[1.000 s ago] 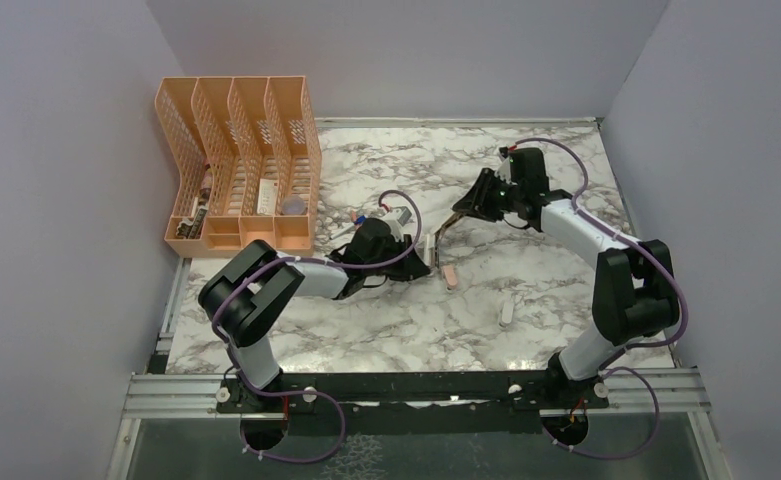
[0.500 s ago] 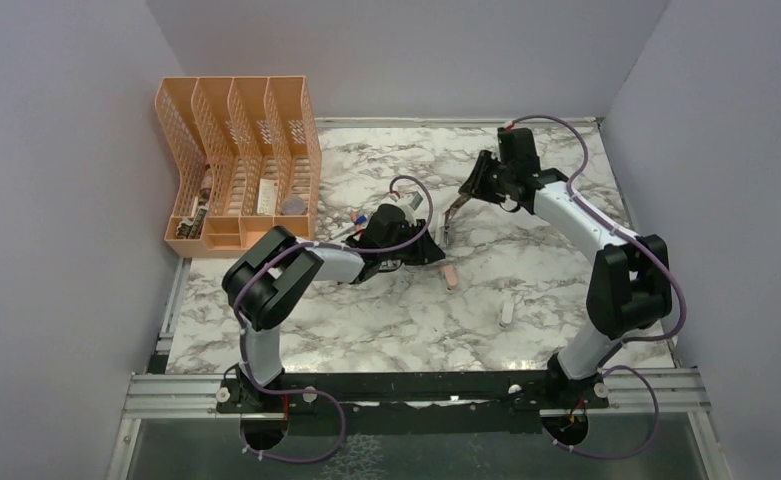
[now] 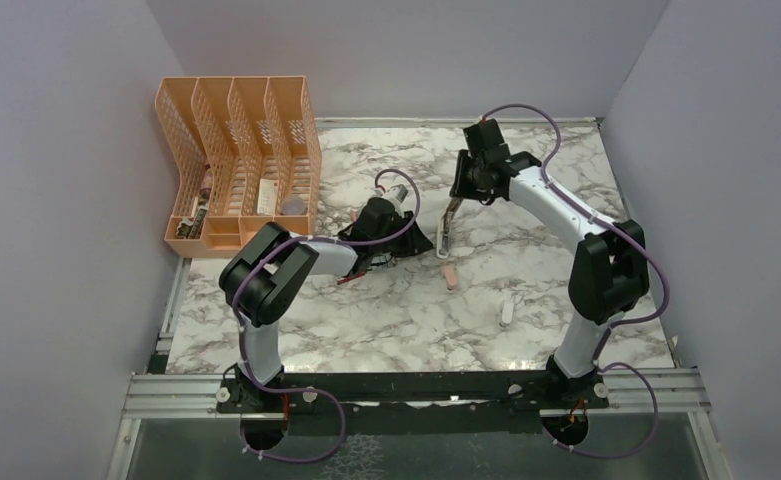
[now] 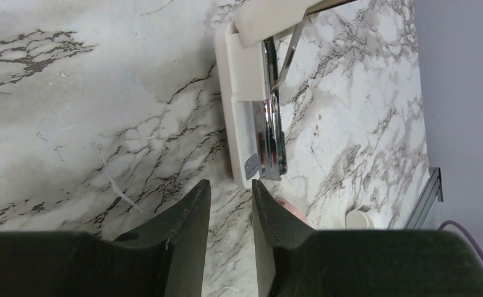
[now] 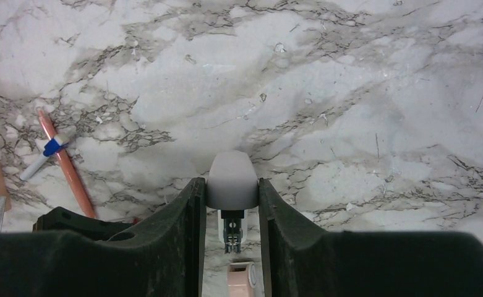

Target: Load the staples into the stapler

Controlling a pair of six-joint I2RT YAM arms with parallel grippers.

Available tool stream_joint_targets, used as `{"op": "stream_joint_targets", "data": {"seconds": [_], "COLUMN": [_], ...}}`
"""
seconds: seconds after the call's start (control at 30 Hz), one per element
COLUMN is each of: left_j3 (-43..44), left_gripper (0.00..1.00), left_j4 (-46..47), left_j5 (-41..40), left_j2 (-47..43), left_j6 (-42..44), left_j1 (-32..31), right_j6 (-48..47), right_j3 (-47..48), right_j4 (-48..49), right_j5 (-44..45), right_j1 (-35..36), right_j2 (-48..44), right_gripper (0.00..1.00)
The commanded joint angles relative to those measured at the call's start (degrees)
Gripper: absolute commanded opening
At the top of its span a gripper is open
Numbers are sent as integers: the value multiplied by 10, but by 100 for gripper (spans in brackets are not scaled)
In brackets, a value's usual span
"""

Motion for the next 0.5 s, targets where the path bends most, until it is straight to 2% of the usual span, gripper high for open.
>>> {"op": "stream_joint_targets", "data": {"seconds": [0.0, 0.3, 0.47], "left_j3": [28, 76, 74], "left_gripper": [32, 32, 24], "left_j4": [-3, -1, -4], "left_j5": [-10, 5, -13], "left_j2": [10, 55, 64], "left_j6": [10, 67, 63], "left_j1": [-1, -1, -1], "right_j6": [-13, -17, -12], "right_j3": [36, 70, 70], "right_j4": [-36, -56, -54], "right_j5": [33, 42, 42], "right_j1": [8, 24, 26], "right_j2": [20, 52, 52], "right_gripper": [22, 25, 25]}}
